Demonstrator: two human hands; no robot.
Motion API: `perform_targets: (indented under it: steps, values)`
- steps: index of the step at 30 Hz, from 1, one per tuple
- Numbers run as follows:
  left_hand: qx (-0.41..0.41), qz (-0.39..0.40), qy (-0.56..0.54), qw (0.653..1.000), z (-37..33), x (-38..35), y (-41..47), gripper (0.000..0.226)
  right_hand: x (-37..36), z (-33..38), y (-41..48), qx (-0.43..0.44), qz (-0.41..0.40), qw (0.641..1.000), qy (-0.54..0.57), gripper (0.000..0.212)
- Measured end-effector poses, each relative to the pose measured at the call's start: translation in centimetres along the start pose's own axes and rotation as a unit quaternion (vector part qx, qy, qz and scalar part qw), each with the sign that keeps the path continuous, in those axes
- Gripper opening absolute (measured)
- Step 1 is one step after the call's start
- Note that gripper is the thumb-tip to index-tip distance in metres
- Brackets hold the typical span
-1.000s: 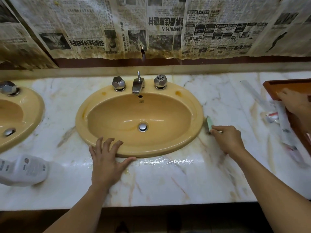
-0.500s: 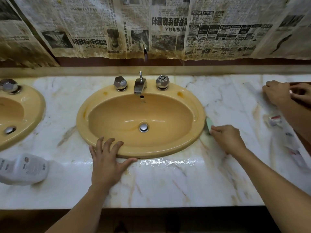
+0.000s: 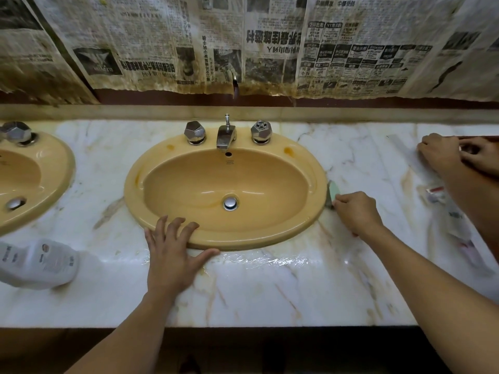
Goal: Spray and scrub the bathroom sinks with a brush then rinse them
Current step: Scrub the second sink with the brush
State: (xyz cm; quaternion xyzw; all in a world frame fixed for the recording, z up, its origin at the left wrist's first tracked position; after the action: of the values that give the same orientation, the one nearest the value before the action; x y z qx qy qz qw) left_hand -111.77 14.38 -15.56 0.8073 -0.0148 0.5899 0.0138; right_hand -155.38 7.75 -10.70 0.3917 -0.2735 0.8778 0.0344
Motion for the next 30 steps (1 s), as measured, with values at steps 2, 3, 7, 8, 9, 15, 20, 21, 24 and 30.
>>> perform_targets:
  steps: [2,3,7,8,9,15,20,21,24,30]
  values:
    - [-0.001,0.001,-0.002,1.000,0.0,0.0,0.0,0.085,-0.2,-0.8,-1.7,-0.003,0.024,1.000,-0.011,0.023]
    - [-0.001,0.000,-0.005,1.000,0.0,0.0,0.0,0.084,0.1,-1.1,-2.3,-0.011,0.031,0.999,-0.012,0.022]
    - [-0.002,-0.004,-0.009,1.000,0.0,0.0,0.0,0.083,1.7,0.0,-2.0,-0.002,-0.011,1.000,0.021,0.027]
    - [-0.003,-0.005,-0.010,1.000,0.0,0.0,0.0,0.083,1.6,0.9,-1.7,0.006,-0.015,0.999,0.032,0.026]
    - [-0.004,-0.007,-0.011,1.000,0.0,0.0,0.0,0.083,1.3,1.8,-1.3,0.010,-0.016,0.999,0.038,0.024]
    - [-0.006,-0.013,-0.022,1.000,0.1,0.1,0.0,0.084,-0.4,4.8,2.1,0.009,-0.026,0.999,0.021,0.023]
    - [-0.005,-0.013,-0.026,1.000,0.1,0.1,0.0,0.085,-0.6,5.5,2.3,0.008,-0.034,0.999,0.035,0.022]
    - [-0.008,-0.014,-0.025,1.000,0.2,0.1,0.1,0.085,-0.9,4.9,1.7,0.004,-0.037,0.998,0.041,0.022]
    - [-0.009,-0.015,-0.023,1.000,0.2,0.0,0.1,0.086,-2.4,3.0,-0.3,0.000,-0.047,0.998,0.044,0.023]
    - [-0.005,-0.016,-0.026,1.000,0.2,0.0,0.1,0.087,-2.0,3.8,1.2,-0.013,-0.088,0.994,0.066,0.025]
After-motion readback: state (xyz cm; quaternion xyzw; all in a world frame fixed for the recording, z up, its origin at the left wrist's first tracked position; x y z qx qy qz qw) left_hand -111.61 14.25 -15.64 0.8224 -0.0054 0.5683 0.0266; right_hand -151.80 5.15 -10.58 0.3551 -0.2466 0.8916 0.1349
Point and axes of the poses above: each hand's wrist, its own y-axis towards the middle knuckle, its own x-axis out of the back of the hand, z = x × y, the point moved 8 cm from there along y, towards the middle knuckle, and after that the axes turned 9 degrees about z, right-handed, at the moved point
